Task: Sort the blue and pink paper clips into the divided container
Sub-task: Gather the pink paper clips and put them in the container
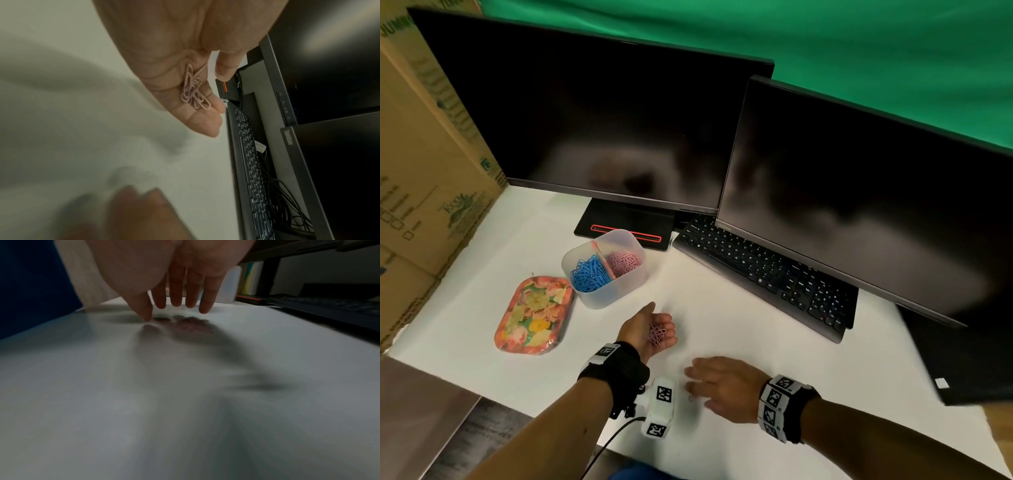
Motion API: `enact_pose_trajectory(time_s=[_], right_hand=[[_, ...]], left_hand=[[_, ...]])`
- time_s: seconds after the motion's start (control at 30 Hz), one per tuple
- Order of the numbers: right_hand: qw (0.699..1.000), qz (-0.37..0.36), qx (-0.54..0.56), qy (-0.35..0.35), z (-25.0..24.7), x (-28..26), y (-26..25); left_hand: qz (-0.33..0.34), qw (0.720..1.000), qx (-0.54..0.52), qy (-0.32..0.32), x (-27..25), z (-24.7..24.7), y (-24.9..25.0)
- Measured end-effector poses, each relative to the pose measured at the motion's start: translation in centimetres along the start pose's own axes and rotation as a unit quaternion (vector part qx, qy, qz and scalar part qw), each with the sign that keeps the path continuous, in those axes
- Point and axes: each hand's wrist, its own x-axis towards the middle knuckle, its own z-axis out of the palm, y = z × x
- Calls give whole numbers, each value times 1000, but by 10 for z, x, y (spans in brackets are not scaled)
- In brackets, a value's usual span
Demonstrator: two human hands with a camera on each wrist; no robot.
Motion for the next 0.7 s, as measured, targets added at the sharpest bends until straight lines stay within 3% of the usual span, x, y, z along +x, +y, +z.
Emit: enact_pose_trajectory(time_s=[0.17,0.37,0.43,0.5,0.63,0.7], right_hand=[[998,-25,-63,-17,12,4,0],[987,148,35,49,-4,-14,19],[981,177,79,28,-12,-17,23],[984,156,76,-27,-15,-14,23],[994,35,5,-107,-4,-2,24],[993,33,3,-113,-2,-3,28]], left_hand=[[9,1000,21,1,3,-4,-1],[12,999,44,-2,4,-6,-2],[10,999,41,-7,5,-5,-3],[8,999,43,-9,6,-4,-4],[13,998,57,-9,4,-1,-5],[14,998,61,-10,4,-2,-5]])
